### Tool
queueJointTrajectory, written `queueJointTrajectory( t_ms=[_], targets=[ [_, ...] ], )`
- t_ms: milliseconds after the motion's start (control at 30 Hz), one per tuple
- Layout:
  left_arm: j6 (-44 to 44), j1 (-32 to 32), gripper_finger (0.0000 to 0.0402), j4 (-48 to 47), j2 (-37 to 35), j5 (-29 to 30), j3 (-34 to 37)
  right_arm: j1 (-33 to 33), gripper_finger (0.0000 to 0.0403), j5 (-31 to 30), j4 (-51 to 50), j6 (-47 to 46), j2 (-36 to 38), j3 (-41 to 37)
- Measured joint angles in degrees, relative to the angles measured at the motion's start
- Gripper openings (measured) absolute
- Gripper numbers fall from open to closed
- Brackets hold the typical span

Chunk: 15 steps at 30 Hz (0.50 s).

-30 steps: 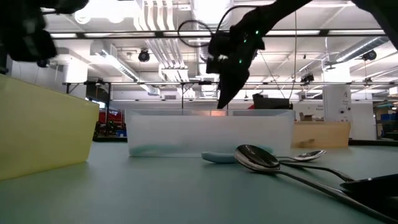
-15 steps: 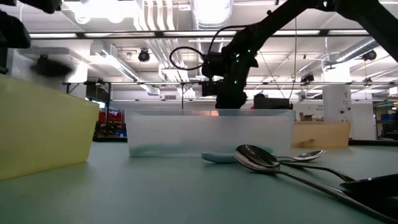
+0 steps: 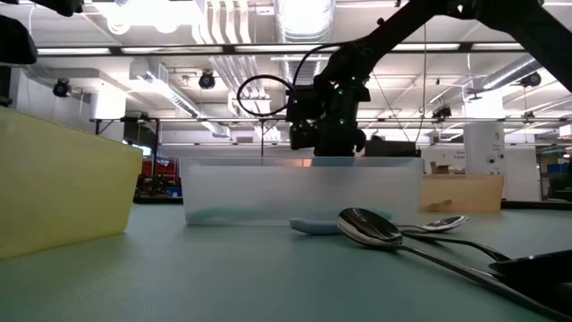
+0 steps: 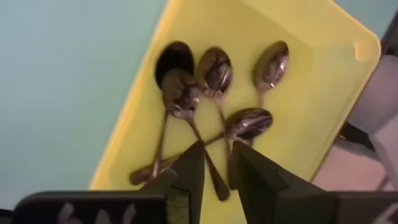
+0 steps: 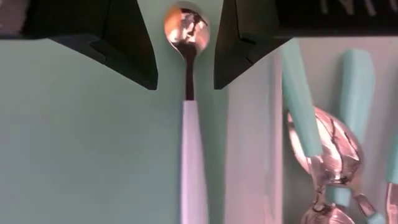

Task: Sort silverware by color (type)
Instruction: Put the purple spoon into the orange bin

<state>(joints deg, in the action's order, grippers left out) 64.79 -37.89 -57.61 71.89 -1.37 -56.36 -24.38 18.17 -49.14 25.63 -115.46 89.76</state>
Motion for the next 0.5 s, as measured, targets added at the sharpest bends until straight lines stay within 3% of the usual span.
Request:
queueJointTrajectory(
  t_ms=[500],
  targets=[
    [-4.32, 0.0, 0.0073, -5.97, -4.47, 7.79, 0.0, 1.72, 0.0142, -0.24, 6.79, 1.33, -0.07, -2.44]
  ],
)
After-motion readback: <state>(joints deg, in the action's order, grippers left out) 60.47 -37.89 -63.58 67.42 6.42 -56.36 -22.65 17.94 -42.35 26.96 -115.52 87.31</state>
